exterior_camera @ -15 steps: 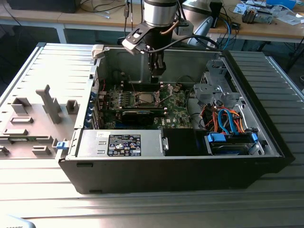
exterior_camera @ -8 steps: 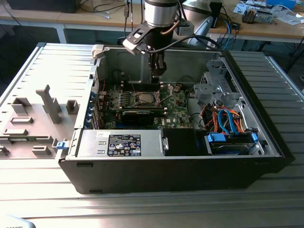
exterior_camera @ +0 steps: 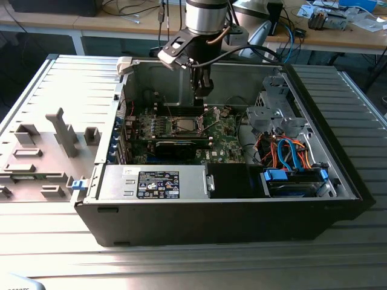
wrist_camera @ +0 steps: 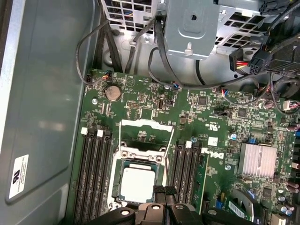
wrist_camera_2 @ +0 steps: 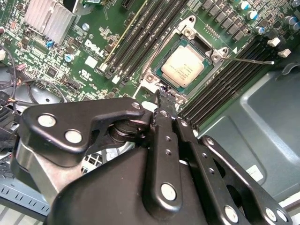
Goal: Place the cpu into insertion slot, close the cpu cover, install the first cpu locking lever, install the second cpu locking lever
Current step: 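Close the cpu cover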
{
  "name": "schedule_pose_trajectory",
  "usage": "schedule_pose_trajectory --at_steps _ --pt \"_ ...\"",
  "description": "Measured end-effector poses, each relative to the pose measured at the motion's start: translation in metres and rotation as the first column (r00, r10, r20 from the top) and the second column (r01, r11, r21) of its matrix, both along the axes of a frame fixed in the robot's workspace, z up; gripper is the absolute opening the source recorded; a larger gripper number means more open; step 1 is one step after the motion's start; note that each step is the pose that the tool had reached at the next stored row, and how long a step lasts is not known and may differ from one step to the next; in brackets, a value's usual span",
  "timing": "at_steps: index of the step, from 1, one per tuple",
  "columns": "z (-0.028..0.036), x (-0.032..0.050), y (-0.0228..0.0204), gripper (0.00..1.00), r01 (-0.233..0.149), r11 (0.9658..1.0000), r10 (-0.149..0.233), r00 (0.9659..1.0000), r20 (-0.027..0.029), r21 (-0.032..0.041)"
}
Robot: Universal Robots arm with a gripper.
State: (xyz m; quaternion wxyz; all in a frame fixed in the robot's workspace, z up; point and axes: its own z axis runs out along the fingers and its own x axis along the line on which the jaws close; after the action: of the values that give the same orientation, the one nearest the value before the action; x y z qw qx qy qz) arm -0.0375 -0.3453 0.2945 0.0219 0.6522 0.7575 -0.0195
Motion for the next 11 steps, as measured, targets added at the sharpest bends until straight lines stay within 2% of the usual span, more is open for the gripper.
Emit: schedule_pose_trajectory --at_steps 11 --pt "-0.0013 0.0018 -0.0001 0.11 0.0 1.0 0.0 1.0 0.0001 0.0"
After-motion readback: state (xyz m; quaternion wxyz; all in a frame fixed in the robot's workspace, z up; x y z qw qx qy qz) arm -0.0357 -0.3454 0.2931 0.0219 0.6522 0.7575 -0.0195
